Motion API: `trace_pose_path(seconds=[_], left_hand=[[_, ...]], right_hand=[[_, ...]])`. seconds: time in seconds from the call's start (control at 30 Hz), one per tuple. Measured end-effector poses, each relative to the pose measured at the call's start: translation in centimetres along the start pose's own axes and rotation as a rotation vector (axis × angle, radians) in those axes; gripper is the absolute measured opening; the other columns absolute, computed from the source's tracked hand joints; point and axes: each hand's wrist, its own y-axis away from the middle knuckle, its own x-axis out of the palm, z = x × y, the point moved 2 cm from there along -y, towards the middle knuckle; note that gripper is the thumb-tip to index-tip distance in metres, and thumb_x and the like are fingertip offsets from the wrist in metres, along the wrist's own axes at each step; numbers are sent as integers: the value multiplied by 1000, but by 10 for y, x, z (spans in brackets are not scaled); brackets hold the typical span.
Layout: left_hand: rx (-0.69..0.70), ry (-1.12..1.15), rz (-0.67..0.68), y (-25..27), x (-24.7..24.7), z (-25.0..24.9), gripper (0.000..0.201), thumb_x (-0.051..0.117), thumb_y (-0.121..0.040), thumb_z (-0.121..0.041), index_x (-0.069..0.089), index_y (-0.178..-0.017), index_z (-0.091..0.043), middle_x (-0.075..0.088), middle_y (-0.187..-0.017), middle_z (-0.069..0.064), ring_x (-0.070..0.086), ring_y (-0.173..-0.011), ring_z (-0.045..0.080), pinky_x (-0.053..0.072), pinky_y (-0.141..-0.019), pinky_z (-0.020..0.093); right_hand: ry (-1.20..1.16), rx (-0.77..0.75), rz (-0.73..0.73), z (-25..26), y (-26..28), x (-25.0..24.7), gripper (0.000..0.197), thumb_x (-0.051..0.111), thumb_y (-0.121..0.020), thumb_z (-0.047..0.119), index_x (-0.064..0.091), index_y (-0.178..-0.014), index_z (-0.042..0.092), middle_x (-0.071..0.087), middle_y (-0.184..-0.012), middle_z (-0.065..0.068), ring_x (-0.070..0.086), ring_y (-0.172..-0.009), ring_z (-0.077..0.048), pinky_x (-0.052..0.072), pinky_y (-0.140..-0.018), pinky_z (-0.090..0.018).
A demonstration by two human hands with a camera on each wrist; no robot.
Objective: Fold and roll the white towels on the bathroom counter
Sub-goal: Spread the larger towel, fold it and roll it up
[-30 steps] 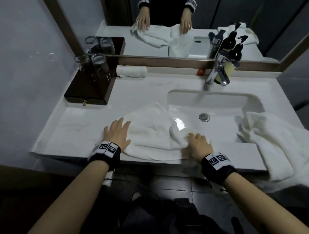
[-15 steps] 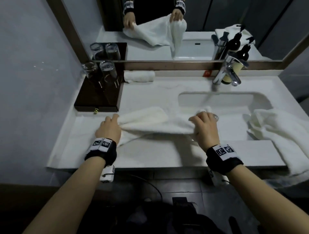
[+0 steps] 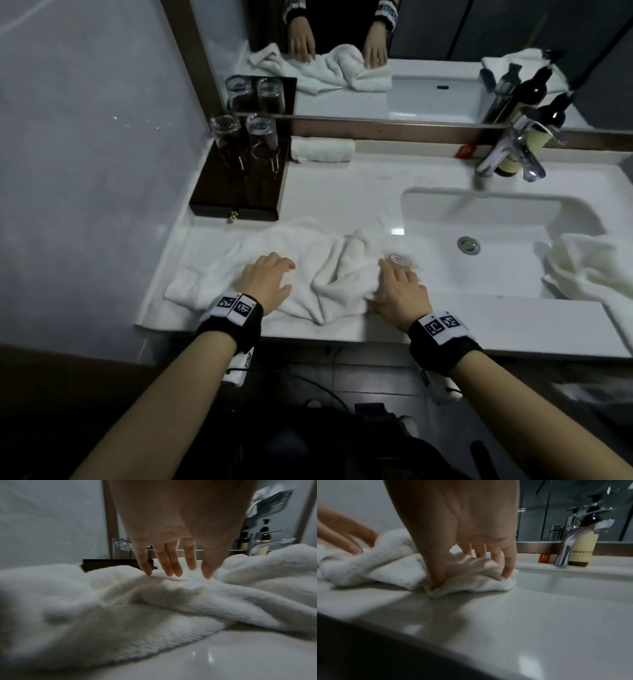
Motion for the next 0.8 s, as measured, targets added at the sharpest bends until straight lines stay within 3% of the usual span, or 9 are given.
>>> trace_pose_path(seconds=[0.03,0.13,0.27,0.33,0.43,0.53,0.6,0.67,0.8], left_hand=[[34,3,45,-2,6,-6,48,58,-85,-34,44,-131,-26,44,-131,-2,43,-121,20,37,-97,36],[34,-21,120,-6,20,-14,57,61,-83,-44,41,-134,-30,37,-137,-2,38,-127,21,37,-101,39],[12,10,113,-15,19,-12,45,50,-90,-34,42,-134,-27,37,-137,1,38,-125,23,41,-99,40],[-4,8,127,-21,16,-12,43,46,-92,-26,40,-135,-26,37,-135,2,37,-124,23,44,-95,41],[-30,-30,146,-32,13,-23,42,40,-92,-21,40,-134,-25,39,-132,4,40,-120,25,45,-85,40],[-80,-95,190,-44,10,-37,37,36,-92,-19,45,-127,-21,43,-127,6,48,-111,28,42,-79,38],[-102,-131,206,-55,6,-41,32,35,-91,-17,47,-121,-19,48,-122,7,54,-102,29,41,-76,36],[-123,-127,178,-64,0,-42,29,35,-90,-14,49,-115,-17,52,-118,7,57,-96,30,40,-74,35],[-137,-88,91,-81,-11,-44,26,36,-92,-11,50,-112,-18,50,-119,6,58,-92,31,43,-76,36]], right_hand=[[44,-12,19,-5,1,2,79,63,-83,43,21,-145,20,33,-146,-10,36,-129,-34,40,-98,-48],[57,-70,-44,-19,5,0,57,60,-84,16,38,-135,23,47,-131,-10,52,-112,-33,47,-86,-40],[119,-17,-256,-53,14,-24,49,56,-78,6,56,-124,22,51,-99,-14,53,-90,-36,37,-71,-38],[213,80,-228,-78,22,-35,45,54,-82,8,54,-125,22,51,-104,-14,52,-96,-34,37,-77,-40],[353,241,31,-103,37,-35,54,51,-87,15,37,-136,29,45,-124,-11,43,-117,-31,39,-93,-43],[193,286,258,-106,47,-29,81,65,-79,31,17,-144,31,33,-137,-10,33,-127,-33,40,-101,-49],[81,301,337,-104,48,-31,88,66,-77,49,15,-146,28,27,-144,-12,29,-130,-38,35,-106,-50],[1,311,293,-98,43,-39,81,61,-80,53,22,-145,25,25,-147,-13,27,-132,-39,31,-109,-49],[-128,156,-38,-87,15,-65,48,54,-91,29,44,-134,10,38,-140,-19,41,-123,-39,35,-104,-41]])
